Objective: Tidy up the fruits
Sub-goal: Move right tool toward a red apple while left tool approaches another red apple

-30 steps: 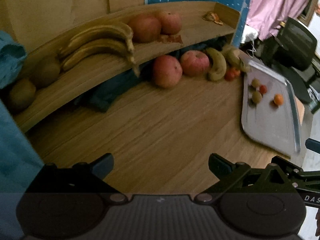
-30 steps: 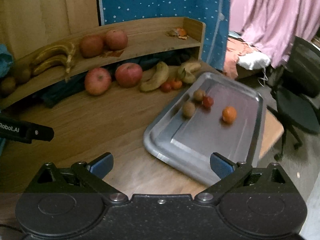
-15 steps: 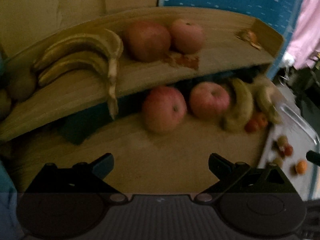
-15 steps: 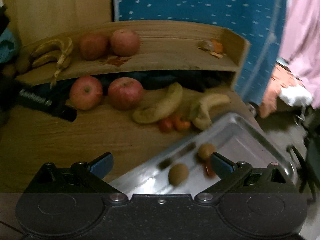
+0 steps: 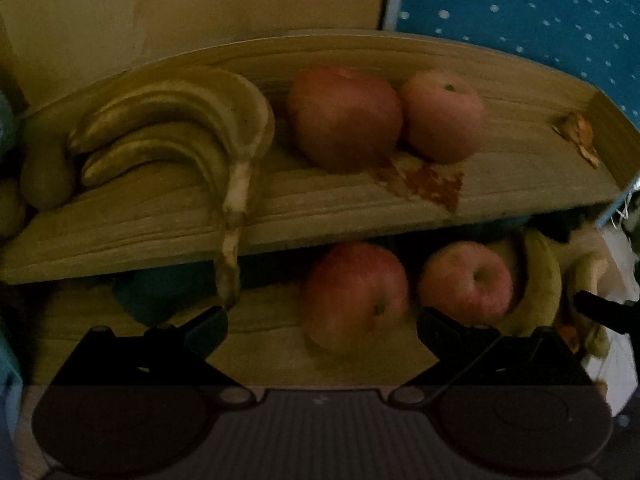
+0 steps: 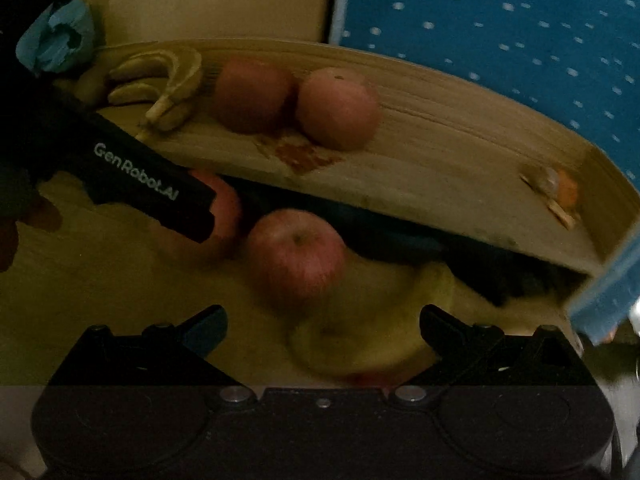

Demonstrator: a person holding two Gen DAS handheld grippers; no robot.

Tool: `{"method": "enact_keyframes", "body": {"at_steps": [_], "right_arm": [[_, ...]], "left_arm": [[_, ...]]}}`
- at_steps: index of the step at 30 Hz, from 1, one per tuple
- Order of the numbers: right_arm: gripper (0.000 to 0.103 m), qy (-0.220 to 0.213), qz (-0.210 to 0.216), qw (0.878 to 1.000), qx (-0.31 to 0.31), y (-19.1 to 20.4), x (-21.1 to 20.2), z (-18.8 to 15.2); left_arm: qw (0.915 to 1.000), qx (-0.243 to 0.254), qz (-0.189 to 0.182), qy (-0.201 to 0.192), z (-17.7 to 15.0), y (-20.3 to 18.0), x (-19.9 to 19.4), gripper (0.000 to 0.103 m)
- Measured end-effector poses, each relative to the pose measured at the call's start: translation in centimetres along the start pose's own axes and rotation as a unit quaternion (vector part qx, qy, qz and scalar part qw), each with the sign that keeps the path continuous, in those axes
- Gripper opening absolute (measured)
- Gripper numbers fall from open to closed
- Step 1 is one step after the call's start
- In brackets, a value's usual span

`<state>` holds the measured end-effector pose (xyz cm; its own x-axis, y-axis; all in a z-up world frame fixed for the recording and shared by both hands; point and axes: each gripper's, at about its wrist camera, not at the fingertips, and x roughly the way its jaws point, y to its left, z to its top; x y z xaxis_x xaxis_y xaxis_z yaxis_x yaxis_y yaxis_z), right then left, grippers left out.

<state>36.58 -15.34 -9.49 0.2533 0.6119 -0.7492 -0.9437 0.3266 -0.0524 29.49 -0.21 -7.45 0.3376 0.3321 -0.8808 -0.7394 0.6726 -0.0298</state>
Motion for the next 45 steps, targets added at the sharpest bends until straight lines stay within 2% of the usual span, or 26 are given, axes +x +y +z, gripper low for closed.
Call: {"method": "enact_keyframes", "body": {"at_steps": [9, 13, 18, 22, 28, 31, 33, 41, 45], "right_arm": [[0.095, -0.002, 0.034, 0.999, -0.036, -0.1, 3.2, 1.5], [0.086, -0.002, 0.047, 0.998, -0.034, -0.1, 4.1, 2.0], [0.083, -0.003, 0.052, 0.998, -0.035, -0.1, 4.7, 2.3], [0.076, 0.002, 0.057, 0.998, -0.031, -0.2, 5.2, 2.3], [0.075, 0.003, 0.06, 0.998, -0.026, -0.2, 5.4, 2.1], [0.075, 0.004, 0.056, 0.998, -0.022, -0.3, 5.5, 1.9], [0.075, 0.003, 0.056, 0.998, -0.019, -0.4, 5.5, 2.0], [0.075, 0.005, 0.057, 0.998, -0.015, -0.4, 5.9, 1.9], [0.075, 0.007, 0.061, 0.998, -0.009, -0.6, 6.1, 1.9]], "left_arm": [[0.9998, -0.02, 0.0, 0.009, 0.9, 0.3, 1.4, 0.103], [0.9995, -0.028, -0.003, 0.012, 1.6, 0.4, 2.2, 0.1], [0.9995, -0.028, -0.004, 0.014, 1.6, 0.4, 2.0, 0.098], [0.9993, -0.034, 0.003, 0.018, 1.7, 0.2, 2.2, 0.097], [0.9987, -0.046, 0.006, 0.02, 1.8, -0.2, 1.8, 0.092], [0.9979, -0.055, -0.008, 0.035, 1.8, -0.2, 1.7, 0.084], [0.9973, -0.056, -0.015, 0.045, 1.7, -0.5, 1.7, 0.084], [0.9981, -0.051, -0.005, 0.035, 2.2, -1.2, 2.4, 0.087], [0.9983, -0.044, -0.011, 0.036, 3.0, -1.2, 3.5, 0.087]]}}
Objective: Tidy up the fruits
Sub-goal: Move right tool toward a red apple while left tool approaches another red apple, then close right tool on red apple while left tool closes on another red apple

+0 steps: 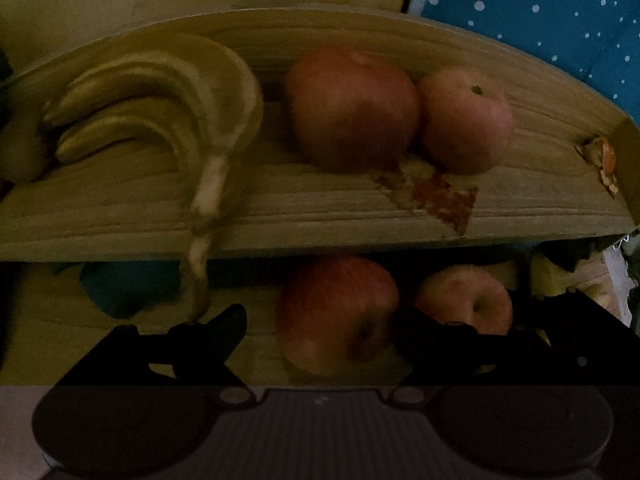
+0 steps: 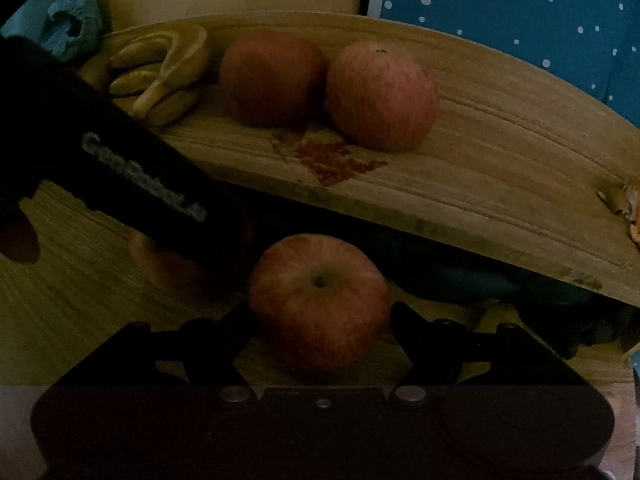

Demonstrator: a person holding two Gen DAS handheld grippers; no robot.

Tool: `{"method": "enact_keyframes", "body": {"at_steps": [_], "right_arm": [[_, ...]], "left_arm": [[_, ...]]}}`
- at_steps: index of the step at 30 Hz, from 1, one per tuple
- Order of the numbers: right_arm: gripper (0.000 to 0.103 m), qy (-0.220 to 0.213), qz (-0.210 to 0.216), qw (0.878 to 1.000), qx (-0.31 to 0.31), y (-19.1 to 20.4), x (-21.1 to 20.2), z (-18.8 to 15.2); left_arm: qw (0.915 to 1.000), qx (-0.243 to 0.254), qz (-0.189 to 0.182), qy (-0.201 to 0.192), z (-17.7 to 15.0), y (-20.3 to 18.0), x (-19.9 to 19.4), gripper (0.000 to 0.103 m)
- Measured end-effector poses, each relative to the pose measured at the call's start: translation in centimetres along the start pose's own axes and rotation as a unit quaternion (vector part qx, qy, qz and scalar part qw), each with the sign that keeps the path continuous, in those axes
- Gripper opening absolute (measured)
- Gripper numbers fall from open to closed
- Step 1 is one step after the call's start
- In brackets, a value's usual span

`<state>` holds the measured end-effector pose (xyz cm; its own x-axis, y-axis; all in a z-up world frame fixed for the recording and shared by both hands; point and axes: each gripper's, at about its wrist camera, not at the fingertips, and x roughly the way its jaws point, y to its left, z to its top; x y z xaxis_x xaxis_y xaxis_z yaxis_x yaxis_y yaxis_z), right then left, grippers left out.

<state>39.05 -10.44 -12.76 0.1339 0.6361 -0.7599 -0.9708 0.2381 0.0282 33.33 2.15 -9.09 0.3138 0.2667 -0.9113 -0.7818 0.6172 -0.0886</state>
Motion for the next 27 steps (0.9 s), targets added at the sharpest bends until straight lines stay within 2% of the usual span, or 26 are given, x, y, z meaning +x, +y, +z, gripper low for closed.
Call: {"method": "enact_keyframes", "body": {"at_steps": [5, 12, 14, 19, 27], "right_arm": [[0.07, -0.004, 0.007, 1.0, 0.013, -0.3, 0.3, 0.1], [0.069, -0.007, 0.001, 1.0, 0.03, -0.4, 0.4, 0.0], [0.069, -0.008, -0.003, 0.999, 0.033, -0.2, 0.4, 0.0], [0.069, -0.009, -0.006, 0.999, 0.044, 0.2, -0.1, -0.5], [0.069, -0.001, -0.018, 0.998, 0.056, 2.5, -1.6, -1.4]], "left_arm": [[0.9999, 0.008, 0.001, 0.007, 0.4, -0.6, 0.8, 0.086], [0.9997, 0.01, -0.015, 0.019, 0.6, -0.7, 1.9, 0.079], [0.9994, 0.009, -0.027, 0.018, 0.6, -0.6, 1.9, 0.073], [0.9992, 0.021, -0.033, 0.012, 0.1, -0.2, 1.5, 0.072], [0.9978, 0.039, -0.048, 0.023, -2.5, 2.4, 0.1, 0.072]]}}
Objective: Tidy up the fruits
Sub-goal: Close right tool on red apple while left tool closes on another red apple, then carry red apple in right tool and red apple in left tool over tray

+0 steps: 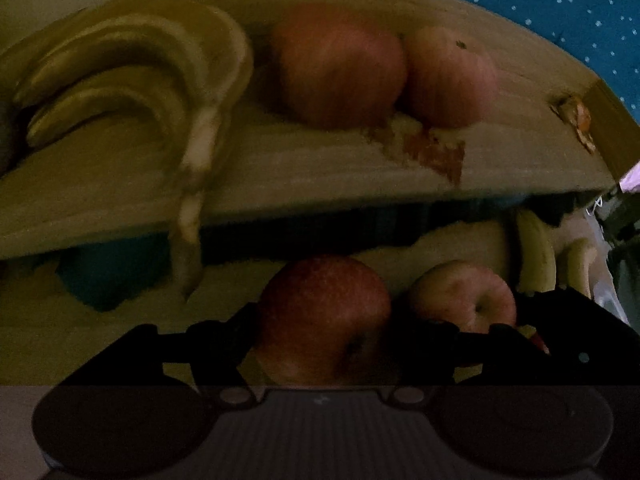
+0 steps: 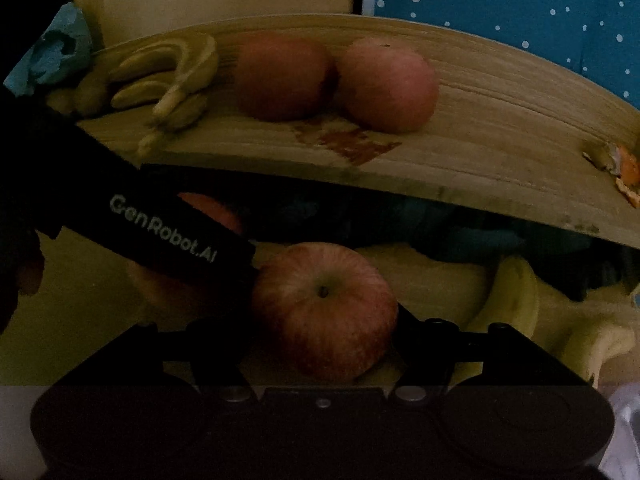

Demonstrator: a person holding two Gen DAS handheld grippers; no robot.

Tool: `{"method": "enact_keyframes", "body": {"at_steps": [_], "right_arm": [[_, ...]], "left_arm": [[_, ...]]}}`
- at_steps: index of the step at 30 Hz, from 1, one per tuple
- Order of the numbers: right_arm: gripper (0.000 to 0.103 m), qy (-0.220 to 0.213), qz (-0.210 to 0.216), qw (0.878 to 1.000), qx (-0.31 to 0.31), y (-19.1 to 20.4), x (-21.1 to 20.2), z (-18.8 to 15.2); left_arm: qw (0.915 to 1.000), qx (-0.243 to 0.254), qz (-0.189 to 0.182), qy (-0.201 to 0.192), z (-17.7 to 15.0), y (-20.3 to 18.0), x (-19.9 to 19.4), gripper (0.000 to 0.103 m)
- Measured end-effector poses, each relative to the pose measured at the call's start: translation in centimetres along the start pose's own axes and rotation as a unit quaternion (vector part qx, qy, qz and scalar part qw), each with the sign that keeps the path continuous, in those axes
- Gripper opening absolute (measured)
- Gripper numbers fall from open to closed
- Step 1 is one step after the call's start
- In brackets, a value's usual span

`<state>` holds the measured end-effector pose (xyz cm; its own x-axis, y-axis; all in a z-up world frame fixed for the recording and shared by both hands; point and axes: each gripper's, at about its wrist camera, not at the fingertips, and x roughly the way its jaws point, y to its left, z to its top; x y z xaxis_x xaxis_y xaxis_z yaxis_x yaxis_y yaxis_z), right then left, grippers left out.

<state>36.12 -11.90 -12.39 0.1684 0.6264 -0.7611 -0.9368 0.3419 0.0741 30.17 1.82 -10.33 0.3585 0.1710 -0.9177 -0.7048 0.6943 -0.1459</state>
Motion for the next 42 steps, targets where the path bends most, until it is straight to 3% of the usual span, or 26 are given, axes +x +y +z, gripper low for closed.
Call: {"method": "enact_keyframes", "body": {"at_steps": [14, 25, 34, 42], "right_arm": [[0.069, 0.009, -0.021, 0.999, 0.027, 6.2, -3.7, -3.5], [0.069, -0.009, -0.044, 0.994, 0.1, 10.6, -8.0, -8.1], [0.069, -0.039, -0.085, 0.984, 0.149, 11.8, -12.1, -10.2], [0.069, -0.056, -0.144, 0.972, 0.176, 10.2, -16.6, -11.5]], "left_arm": [[0.9998, 0.013, -0.014, 0.009, -6.1, 6.8, -4.3, 0.072], [0.9985, 0.047, -0.026, 0.013, -10.0, 8.7, -8.4, 0.072], [0.9949, 0.09, -0.044, 0.013, -11.2, 7.6, -9.0, 0.072], [0.986, 0.142, -0.086, 0.006, -11.2, 2.7, -9.5, 0.072]]}}
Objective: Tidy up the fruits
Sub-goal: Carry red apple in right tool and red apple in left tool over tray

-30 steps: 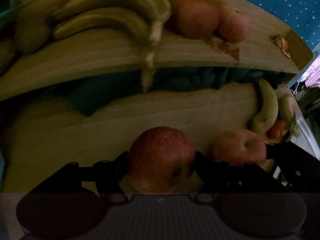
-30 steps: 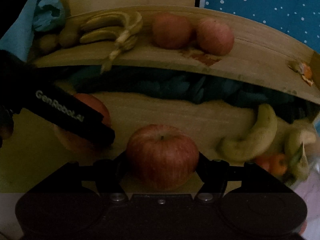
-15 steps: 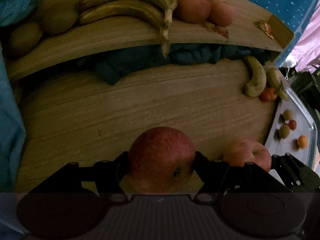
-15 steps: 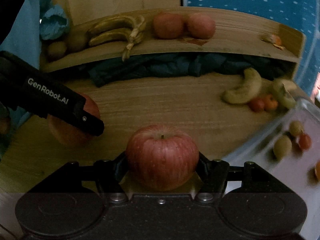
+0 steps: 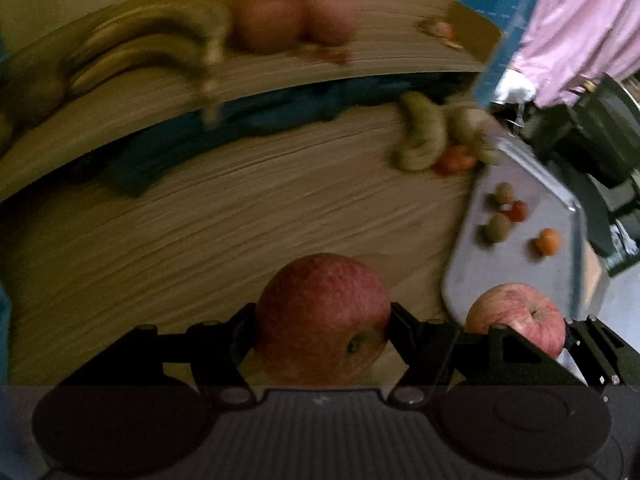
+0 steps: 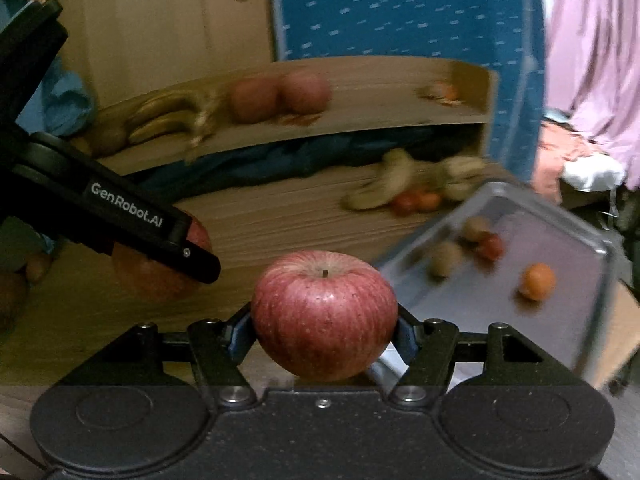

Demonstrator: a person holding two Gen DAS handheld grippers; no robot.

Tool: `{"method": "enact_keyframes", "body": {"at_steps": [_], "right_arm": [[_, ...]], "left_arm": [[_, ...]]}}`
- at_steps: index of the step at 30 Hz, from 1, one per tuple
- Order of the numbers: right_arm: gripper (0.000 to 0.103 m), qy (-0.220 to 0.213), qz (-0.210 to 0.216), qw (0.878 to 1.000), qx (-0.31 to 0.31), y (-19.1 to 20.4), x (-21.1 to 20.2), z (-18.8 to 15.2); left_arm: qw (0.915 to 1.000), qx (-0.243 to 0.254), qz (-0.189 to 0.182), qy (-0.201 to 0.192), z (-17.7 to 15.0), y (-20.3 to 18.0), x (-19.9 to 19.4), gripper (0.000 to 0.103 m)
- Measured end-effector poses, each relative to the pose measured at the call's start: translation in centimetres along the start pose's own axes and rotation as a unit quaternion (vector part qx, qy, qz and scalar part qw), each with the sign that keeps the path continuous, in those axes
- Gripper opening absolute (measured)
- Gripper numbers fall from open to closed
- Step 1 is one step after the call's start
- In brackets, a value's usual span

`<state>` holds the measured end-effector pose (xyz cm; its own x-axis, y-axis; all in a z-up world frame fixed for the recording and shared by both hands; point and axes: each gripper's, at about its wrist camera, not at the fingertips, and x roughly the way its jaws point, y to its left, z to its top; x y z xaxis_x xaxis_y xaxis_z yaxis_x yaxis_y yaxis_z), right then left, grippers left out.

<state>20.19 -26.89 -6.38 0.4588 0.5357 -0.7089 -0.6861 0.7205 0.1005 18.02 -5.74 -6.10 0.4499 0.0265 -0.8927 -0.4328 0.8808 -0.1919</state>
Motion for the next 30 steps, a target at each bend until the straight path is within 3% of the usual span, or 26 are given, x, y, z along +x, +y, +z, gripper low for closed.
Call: {"method": "enact_keyframes", "body": {"at_steps": [8, 13, 23, 30], "right_arm": [[0.069, -0.002, -0.063, 0.997, 0.037, -5.9, -2.6, -1.0], [0.069, 0.012, -0.081, 0.995, 0.053, -10.4, -2.9, -1.5], [0.069, 0.029, -0.071, 0.996, 0.035, -18.1, -0.1, 0.6], [0.069, 0.04, -0.053, 0.998, 0.017, -21.5, 2.6, 1.7]], "left_arm": [[0.9977, 0.054, -0.041, 0.007, 1.1, -6.7, 1.6, 0.072], [0.9955, 0.07, -0.057, 0.028, 1.8, -10.9, 3.9, 0.072], [0.9941, 0.069, -0.061, 0.057, 3.1, -16.6, 7.6, 0.072], [0.9956, 0.044, -0.049, 0.067, 4.0, -18.1, 9.5, 0.072]]}}
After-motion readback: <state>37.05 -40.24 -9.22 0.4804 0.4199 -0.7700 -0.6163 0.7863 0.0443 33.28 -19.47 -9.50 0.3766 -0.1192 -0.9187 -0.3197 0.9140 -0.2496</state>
